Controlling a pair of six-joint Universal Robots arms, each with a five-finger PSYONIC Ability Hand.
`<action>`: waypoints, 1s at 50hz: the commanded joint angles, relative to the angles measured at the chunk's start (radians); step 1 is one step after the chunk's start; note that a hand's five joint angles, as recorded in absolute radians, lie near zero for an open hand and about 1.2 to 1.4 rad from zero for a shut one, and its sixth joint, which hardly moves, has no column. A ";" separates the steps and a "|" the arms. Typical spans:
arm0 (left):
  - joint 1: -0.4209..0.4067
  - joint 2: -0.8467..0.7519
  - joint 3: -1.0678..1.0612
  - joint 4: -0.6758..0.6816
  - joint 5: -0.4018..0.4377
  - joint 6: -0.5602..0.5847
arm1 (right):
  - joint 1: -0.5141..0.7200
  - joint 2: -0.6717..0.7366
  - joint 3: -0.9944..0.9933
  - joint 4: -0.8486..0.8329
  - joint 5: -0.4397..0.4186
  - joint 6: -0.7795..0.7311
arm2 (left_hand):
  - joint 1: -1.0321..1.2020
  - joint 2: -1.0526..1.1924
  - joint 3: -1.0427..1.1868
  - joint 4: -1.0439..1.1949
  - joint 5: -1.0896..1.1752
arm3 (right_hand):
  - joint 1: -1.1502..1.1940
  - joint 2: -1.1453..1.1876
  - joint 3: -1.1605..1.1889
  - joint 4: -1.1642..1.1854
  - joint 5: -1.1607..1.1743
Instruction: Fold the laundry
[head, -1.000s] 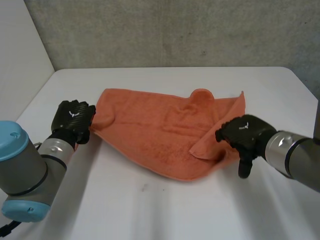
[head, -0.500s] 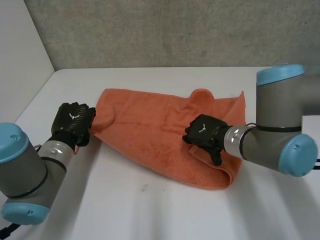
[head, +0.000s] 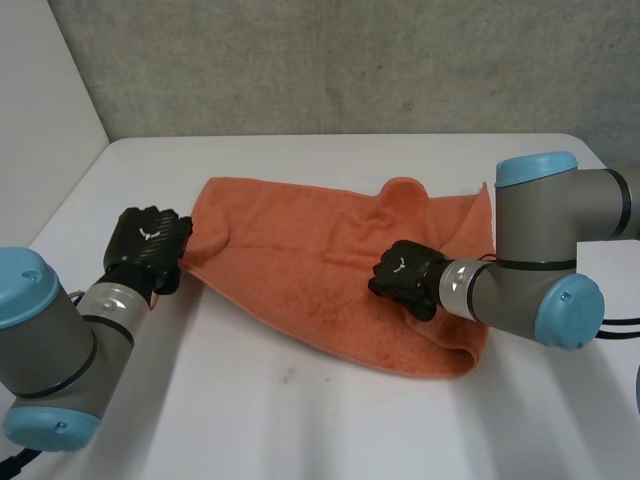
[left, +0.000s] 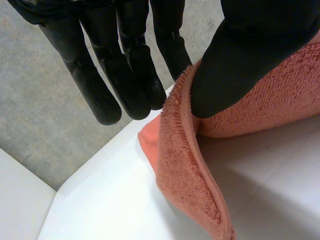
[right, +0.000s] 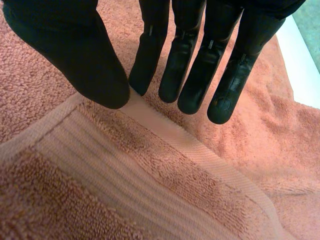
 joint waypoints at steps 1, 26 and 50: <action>-0.001 0.000 -0.008 0.001 0.000 0.000 | -0.006 -0.001 0.003 -0.003 0.008 0.005 | 0.255 0.197 0.202 0.200 0.259 | 0.491 0.328 0.329 0.323 0.356; -0.004 0.000 -0.010 -0.001 0.000 0.000 | -0.038 -0.042 0.080 -0.003 -0.007 0.054 | 0.255 0.197 0.202 0.200 0.259 | -0.224 -0.387 -0.386 -0.392 -0.359; -0.003 0.002 -0.010 -0.001 0.000 0.002 | -0.086 -0.090 0.102 -0.092 0.005 0.121 | 0.255 0.197 0.202 0.200 0.259 | 0.491 0.328 0.329 0.323 0.356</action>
